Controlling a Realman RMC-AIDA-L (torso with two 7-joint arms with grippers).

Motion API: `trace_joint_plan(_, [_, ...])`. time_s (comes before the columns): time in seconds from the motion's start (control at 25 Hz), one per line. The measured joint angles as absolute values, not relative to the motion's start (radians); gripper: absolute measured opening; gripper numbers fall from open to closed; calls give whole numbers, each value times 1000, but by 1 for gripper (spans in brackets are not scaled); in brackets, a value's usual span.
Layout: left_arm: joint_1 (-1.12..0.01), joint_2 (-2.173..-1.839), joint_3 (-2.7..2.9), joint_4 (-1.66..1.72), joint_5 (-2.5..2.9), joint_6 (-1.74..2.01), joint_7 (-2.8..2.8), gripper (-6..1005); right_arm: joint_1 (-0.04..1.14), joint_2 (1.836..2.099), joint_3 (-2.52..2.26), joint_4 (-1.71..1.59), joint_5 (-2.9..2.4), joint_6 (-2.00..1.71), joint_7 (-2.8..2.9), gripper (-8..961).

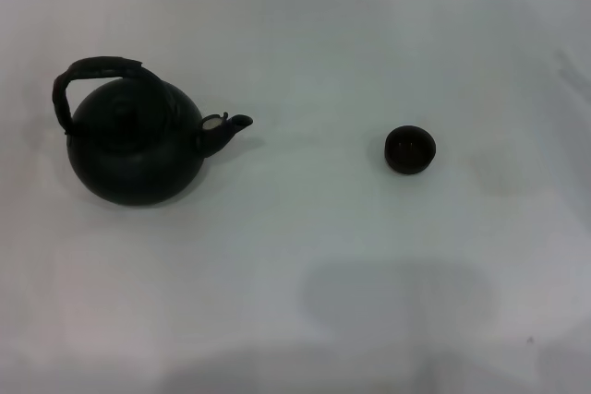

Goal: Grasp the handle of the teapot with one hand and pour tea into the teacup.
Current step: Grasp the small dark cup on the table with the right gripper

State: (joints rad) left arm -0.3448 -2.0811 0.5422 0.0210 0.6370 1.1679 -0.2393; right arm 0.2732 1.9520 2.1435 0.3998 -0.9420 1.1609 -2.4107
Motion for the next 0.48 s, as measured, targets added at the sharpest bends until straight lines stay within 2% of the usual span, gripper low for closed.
trace_joint_plan(0.48, [-126,-2077,547,70,934,1367,-385,776,256,1941,2150,664,-1223,1172,-2151,858])
